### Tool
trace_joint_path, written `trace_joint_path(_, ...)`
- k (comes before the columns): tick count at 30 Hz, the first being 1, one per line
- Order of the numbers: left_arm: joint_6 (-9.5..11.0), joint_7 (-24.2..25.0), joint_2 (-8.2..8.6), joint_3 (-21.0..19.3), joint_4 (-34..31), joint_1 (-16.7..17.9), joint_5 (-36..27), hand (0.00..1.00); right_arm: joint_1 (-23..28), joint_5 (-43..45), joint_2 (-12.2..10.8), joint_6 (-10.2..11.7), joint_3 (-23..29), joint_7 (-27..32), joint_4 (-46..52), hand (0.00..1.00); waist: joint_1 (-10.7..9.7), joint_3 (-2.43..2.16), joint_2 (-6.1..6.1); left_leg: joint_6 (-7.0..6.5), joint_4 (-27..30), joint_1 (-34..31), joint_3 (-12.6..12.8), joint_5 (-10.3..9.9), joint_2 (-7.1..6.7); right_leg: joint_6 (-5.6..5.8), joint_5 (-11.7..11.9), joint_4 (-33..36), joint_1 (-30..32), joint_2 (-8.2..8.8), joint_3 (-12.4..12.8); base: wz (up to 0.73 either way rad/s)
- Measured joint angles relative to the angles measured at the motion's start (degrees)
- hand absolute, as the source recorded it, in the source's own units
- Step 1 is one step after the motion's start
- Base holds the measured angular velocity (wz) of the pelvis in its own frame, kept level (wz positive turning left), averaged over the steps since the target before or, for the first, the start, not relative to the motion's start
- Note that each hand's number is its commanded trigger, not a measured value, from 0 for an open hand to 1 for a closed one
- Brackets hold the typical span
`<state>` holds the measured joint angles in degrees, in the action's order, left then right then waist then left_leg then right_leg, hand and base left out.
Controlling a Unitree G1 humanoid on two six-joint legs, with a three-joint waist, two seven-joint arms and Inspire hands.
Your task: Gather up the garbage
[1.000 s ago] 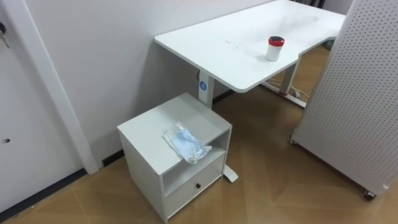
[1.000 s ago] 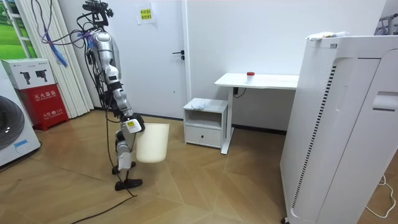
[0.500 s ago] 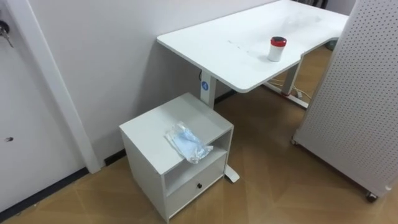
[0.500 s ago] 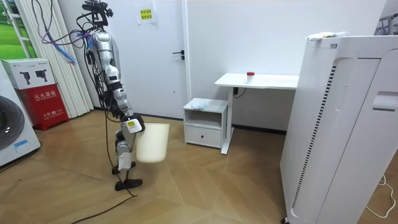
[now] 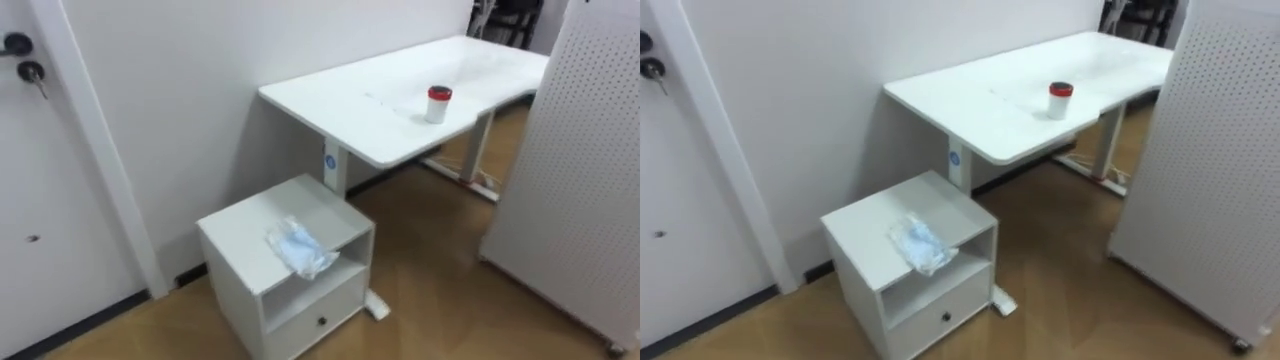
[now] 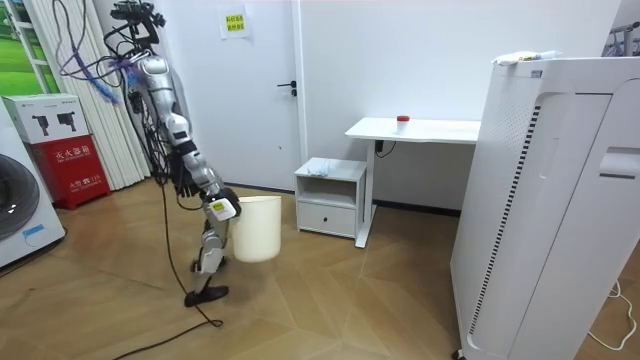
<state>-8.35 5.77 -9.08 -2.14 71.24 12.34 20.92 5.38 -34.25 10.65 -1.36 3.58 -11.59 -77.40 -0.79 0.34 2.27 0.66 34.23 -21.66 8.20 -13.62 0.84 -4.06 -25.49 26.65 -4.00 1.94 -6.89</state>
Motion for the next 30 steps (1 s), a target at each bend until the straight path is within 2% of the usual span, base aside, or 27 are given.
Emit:
trace_joint_path(1,-0.1,0.0,0.0,0.0,0.0,0.1,0.0,0.0,0.0,0.0,0.1,0.0,-0.2,0.1,0.0,1.0,0.5,0.01,-0.06,0.4,-4.7,-0.8,0.0,1.7,-0.53,0.07,-0.3,0.0,0.0,0.06,0.8,-0.48)
trace_joint_path(2,-0.1,0.0,-0.05,-0.1,-0.1,0.5,0.0,0.0,0.0,0.3,0.4,0.0,-0.7,0.2,0.1,1.0,1.8,-0.03,-0.39,0.94,-13.4,-1.8,-0.3,4.6,-0.58,0.18,-0.8,-0.4,-0.4,0.04,2.2,-0.66)
trace_joint_path(3,-0.1,0.0,-0.09,-0.3,-0.3,1.2,0.0,0.0,0.2,1.2,0.6,-0.4,-1.2,0.5,0.6,1.0,2.0,0.01,-0.65,0.93,-19.7,-2.0,-0.7,6.7,-0.13,0.25,-1.4,-1.6,-1.9,0.08,2.5,-0.66)
trace_joint_path(4,0.0,0.0,-0.14,-0.6,-0.3,1.5,0.0,0.0,0.6,1.6,0.6,-0.7,-1.4,0.6,1.3,1.0,2.1,0.03,-0.65,0.75,-21.6,-2.0,-0.7,7.9,0.04,0.46,-1.9,-2.1,-2.9,0.1,2.9,-0.55)
trace_joint_path(5,0.1,0.0,-0.15,-1.3,-0.3,1.9,0.0,0.0,1.1,3.0,0.6,-1.2,-2.1,1.1,2.0,1.0,2.3,0.01,-0.22,0.04,-21.7,-1.9,-0.6,13.2,-0.3,1.54,-2.7,-3.3,-4.9,0.82,4.3,-0.55)
trace_joint_path(6,0.9,-0.1,0.04,-1.6,-0.3,1.9,-0.1,0.0,1.5,3.4,0.5,-1.3,-2.4,1.9,2.1,1.0,2.6,-0.27,0.52,-1.02,-19.6,-2.0,-0.5,17.3,-1.32,2.75,-3.4,-4.9,-6.5,2.01,5.5,-0.59)
trace_joint_path(7,1.5,-0.1,0.1,-1.7,-0.4,1.8,-0.1,0.0,1.4,3.5,0.5,-1.3,-2.4,2.4,2.1,1.0,2.6,-0.51,0.47,-1.85,-18.0,-2.2,-0.5,18.0,-1.93,3.38,-3.6,-5.4,-7.2,2.39,5.8,-0.62)
trace_joint_path(8,2.6,-0.2,0.1,-1.6,-0.3,1.6,-0.4,0.0,1.3,3.7,0.5,-1.2,-2.4,2.7,2.3,1.0,2.7,-0.44,1.33,-3.66,-13.8,-3.1,-0.5,18.4,-2.9,5.02,-3.7,-6.7,-8.4,3.76,5.8,-0.5)
trace_joint_path(9,3.4,-0.4,0.13,-1.6,-0.3,0.6,-0.5,0.0,1.4,3.9,0.5,-0.9,-2.4,2.7,2.7,1.0,2.6,-0.33,1.15,-4.47,-8.4,-4.8,-0.4,15.8,-3.46,6.64,-2.7,-8.3,-9.8,4.37,4.6,-0.39)
trace_joint_path(10,3.8,-0.5,0.16,-1.5,-0.3,0.0,-0.8,0.0,1.4,4.1,0.5,-0.6,-2.4,2.7,2.9,1.0,2.4,-0.34,0.99,-4.59,-6.0,-5.5,-0.4,13.9,-3.34,7.14,-1.9,-8.7,-10.2,4.5,4.6,-0.16)
trace_joint_path(11,4.7,-0.7,-0.03,-1.5,-0.4,-1.6,-1.9,0.0,1.4,4.5,0.5,-0.3,-2.4,2.7,3.1,1.0,2.4,-0.31,0.86,-5.0,-2.6,-6.4,0.1,10.8,-3.45,7.75,-1.3,-8.7,-10.8,5.1,5.0,0.0)
trace_joint_path(13,5.4,-1.1,-0.34,-1.0,-0.4,-4.6,-3.5,0.0,1.3,5.7,0.5,-0.2,-2.4,3.2,3.2,1.0,2.3,-0.01,1.34,-6.15,2.2,-6.7,1.5,5.8,-3.94,8.14,-1.0,-4.8,-11.0,7.0,5.3,0.0)
trace_joint_path(14,5.5,-1.4,-0.37,-1.0,-0.4,-5.3,-3.6,0.0,1.2,5.8,0.5,0.0,-2.4,3.4,3.4,1.0,2.2,-0.02,1.33,-6.44,2.8,-6.5,1.8,4.7,-4.12,8.44,-0.8,-2.6,-10.5,7.4,5.1,0.0)
trace_joint_path(15,5.8,-1.9,-0.57,-0.9,-0.4,-6.2,-4.6,0.0,0.8,5.8,0.5,0.1,-2.3,3.4,3.7,1.0,2.2,-0.05,1.57,-7.06,3.7,-5.9,2.6,2.9,-4.67,9.22,-0.2,2.6,-9.0,8.66,4.7,0.0)
trace_joint_path(16,6.0,-2.3,-0.6,-0.9,-0.5,-6.5,-4.7,0.0,0.6,5.8,0.6,0.1,-2.4,3.4,3.9,1.0,2.2,-0.07,1.56,-7.41,3.8,-5.4,3.0,2.2,-4.97,9.1,0.6,5.3,-8.1,9.26,4.5,0.05)
trace_joint_path(17,6.3,-3.3,-0.66,-0.9,-0.7,-7.4,-5.0,0.0,0.2,5.9,0.6,0.1,-2.4,3.4,4.0,1.0,1.9,-0.11,1.55,-7.96,3.6,-4.3,3.0,1.3,-5.86,9.28,3.2,10.5,-6.3,10.21,3.6,0.11)
trace_joint_path(18,6.3,-4.7,-0.74,-0.9,-0.7,-8.3,-5.0,0.0,0.0,6.1,0.6,0.2,-2.4,3.2,4.6,1.0,1.9,-0.09,1.54,-8.52,2.8,-3.0,3.0,0.7,-6.32,9.06,7.5,16.3,-3.7,11.03,3.3,0.15)
trace_joint_path(19,6.4,-5.5,-0.75,-1.0,-0.7,-8.7,-5.1,0.0,-0.2,6.1,0.6,0.3,-2.4,3.1,4.8,1.0,1.9,-0.09,1.53,-8.73,2.3,-2.2,3.0,0.5,-6.47,8.94,10.3,18.7,-2.5,11.31,2.9,0.16)
trace_joint_path(20,6.6,-6.9,-0.84,-0.9,-1.0,-9.7,-5.1,0.0,-0.5,6.1,0.5,0.8,-2.4,2.8,4.9,1.0,1.9,-0.09,1.49,-9.19,0.8,-0.5,3.0,0.1,-6.59,8.62,16.2,22.4,-0.8,11.85,1.9,0.09)
trace_joint_path(21,6.8,-8.2,-0.91,-0.9,-1.9,-10.1,-5.1,0.0,-0.9,6.3,0.5,1.4,-2.7,2.6,4.9,1.0,2.4,-0.12,1.48,-9.49,-0.6,1.0,2.6,-0.2,-6.56,8.72,21.2,25.5,1.3,11.93,2.1,0.0)
trace_joint_path(22,7.1,-8.9,-1.0,-0.9,-2.5,-10.3,-5.0,0.0,-1.4,6.6,0.5,1.6,-3.2,2.6,4.9,1.0,2.5,-0.24,1.25,-9.55,-1.4,1.6,2.4,-0.2,-6.51,8.83,21.0,27.0,3.0,11.97,2.0,-0.06)
trace_joint_path(24,8.6,-11.6,-1.25,0.0,-4.7,-11.9,-5.8,0.0,-3.6,6.2,0.5,3.1,-5.2,2.1,5.4,1.0,2.3,0.45,1.35,-9.66,-2.6,2.3,1.8,-0.4,-5.32,8.24,14.1,32.0,11.3,10.62,1.1,-0.03)
trace_joint_path(25,9.1,-12.1,-1.25,0.3,-5.0,-12.5,-5.7,0.0,-4.0,6.2,0.5,3.3,-5.9,2.2,5.8,1.0,2.2,0.55,1.11,-9.61,-2.8,2.4,1.4,-0.4,-4.95,8.15,12.3,31.8,13.2,10.11,0.4,0.07)
trace_joint_path(26,10.0,-12.7,-1.0,0.6,-5.6,-14.0,-5.7,0.0,-4.6,6.2,0.6,3.8,-6.5,2.2,6.0,1.0,1.9,0.86,0.28,-9.52,-3.0,2.4,0.6,-0.5,-4.07,8.13,9.9,29.7,16.0,9.1,-1.1,0.07)
trace_joint_path(27,11.0,-13.1,-0.86,0.7,-7.0,-15.0,-5.6,0.0,-5.1,6.3,0.5,4.5,-6.9,2.1,6.1,1.0,1.9,0.96,0.11,-9.34,-3.5,2.6,0.4,-0.4,-3.46,8.05,8.4,25.6,18.5,8.68,-2.4,0.05)
trace_joint_path(29,11.7,-14.2,-0.62,1.9,-10.6,-15.6,-5.6,0.0,-6.6,6.2,0.5,5.3,-7.6,2.1,5.3,1.0,0.8,0.89,0.28,-9.22,-4.0,2.9,0.2,-0.3,-3.32,7.96,7.8,16.2,20.4,8.63,-3.4,0.04)
trace_joint_path(30,12.8,-15.6,-0.15,3.5,-11.4,-16.7,-5.5,0.0,-7.2,6.2,0.4,5.9,-8.6,2.1,4.4,1.0,0.3,1.01,0.1,-9.11,-4.3,3.3,-0.2,-0.4,-3.4,7.68,8.3,8.7,20.3,8.57,-4.1,0.15)
